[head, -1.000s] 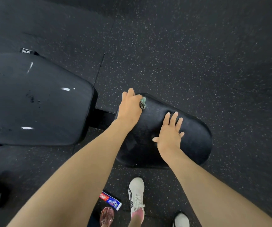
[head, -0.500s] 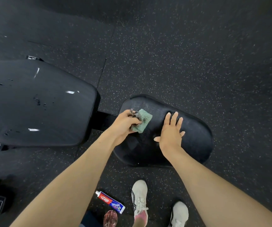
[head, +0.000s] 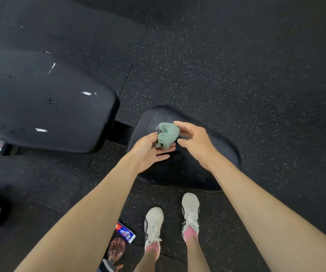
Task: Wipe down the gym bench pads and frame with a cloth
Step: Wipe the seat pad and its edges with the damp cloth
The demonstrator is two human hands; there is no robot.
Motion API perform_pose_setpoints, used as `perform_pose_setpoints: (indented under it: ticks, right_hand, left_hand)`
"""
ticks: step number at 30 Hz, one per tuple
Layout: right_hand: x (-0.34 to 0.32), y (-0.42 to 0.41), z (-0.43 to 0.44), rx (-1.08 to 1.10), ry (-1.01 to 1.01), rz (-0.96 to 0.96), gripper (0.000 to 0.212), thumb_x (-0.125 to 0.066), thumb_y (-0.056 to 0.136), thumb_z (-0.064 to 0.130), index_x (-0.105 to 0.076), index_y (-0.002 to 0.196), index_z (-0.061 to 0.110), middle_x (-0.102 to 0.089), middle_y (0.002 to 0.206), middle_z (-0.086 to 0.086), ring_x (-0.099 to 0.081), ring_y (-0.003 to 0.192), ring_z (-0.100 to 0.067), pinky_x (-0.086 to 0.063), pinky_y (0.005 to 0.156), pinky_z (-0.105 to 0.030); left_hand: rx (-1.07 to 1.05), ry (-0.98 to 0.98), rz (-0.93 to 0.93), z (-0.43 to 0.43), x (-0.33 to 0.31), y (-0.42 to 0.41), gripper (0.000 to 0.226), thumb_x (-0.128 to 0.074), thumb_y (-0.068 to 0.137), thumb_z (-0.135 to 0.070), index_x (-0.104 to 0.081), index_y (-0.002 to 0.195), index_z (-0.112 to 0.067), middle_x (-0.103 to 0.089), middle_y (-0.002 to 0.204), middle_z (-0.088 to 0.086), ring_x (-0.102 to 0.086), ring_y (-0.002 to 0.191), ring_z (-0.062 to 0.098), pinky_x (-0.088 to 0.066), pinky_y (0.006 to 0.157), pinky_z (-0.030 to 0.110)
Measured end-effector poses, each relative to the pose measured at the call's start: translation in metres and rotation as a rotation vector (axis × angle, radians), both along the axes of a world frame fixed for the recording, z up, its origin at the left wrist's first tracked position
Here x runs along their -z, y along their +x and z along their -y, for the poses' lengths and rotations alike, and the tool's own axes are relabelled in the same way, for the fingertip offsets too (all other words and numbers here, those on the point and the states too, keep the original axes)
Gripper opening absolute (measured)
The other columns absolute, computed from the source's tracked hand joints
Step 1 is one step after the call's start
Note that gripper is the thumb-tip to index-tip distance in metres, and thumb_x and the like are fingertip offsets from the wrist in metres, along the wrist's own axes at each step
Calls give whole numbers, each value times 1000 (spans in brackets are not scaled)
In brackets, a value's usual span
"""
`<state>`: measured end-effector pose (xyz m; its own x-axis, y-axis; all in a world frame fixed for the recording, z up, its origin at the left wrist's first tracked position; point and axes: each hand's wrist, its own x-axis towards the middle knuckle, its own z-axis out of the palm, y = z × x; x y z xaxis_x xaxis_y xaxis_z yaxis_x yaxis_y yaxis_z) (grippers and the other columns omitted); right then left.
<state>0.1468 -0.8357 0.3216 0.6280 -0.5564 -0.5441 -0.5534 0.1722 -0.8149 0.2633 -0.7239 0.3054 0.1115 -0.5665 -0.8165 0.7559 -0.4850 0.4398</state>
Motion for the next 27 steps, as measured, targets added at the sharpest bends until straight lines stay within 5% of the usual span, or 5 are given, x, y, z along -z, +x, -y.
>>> perform_pose_setpoints:
  ticks: [5, 11, 16, 22, 27]
  right_hand:
    - [-15, -6, 11, -133, -57, 25, 47, -65, 81, -8, -61, 121, 14, -64, 112, -4, -57, 86, -5, -47, 73, -10]
    - [-29, -27, 22, -235, -14, -71, 36, -78, 77, 12, -58, 107, 18, -52, 122, 1, -46, 113, -9, -38, 87, -20]
    - [-33, -29, 21, -217, 106, -48, 28, -80, 74, 19, -65, 97, 15, -57, 128, 8, -45, 126, -11, -31, 110, -37]
    - [-35, -33, 20, -147, 186, -43, 19, -75, 77, 5, -60, 83, 14, -67, 88, -4, -62, 85, -15, -50, 86, -34]
    - [-37, -34, 23, -60, 303, -53, 20, -69, 82, -1, -59, 90, 14, -67, 105, -11, -67, 83, -16, -55, 64, -25]
  left_hand:
    - [72, 16, 23, -2, -12, -13, 31, -38, 101, -22, -62, 121, -17, -65, 121, 7, -59, 116, 24, -44, 101, 49]
    - [-33, 19, 26, 2, -32, -27, 31, -37, 102, -18, -60, 121, -12, -62, 122, 8, -57, 110, 20, -45, 100, 48]
    - [-148, -14, -71, 9, -36, -31, 60, -37, 95, -59, -57, 126, -12, -64, 123, 10, -60, 114, 26, -43, 101, 48]
    - [-77, -78, 128, -2, -37, -30, 31, -60, 90, -13, -58, 121, -9, -66, 117, 12, -62, 108, 25, -51, 94, 41]
    - [-101, -9, 255, -5, -36, -25, 24, -55, 95, -12, -61, 117, -5, -67, 114, 13, -64, 106, 25, -57, 78, 36]
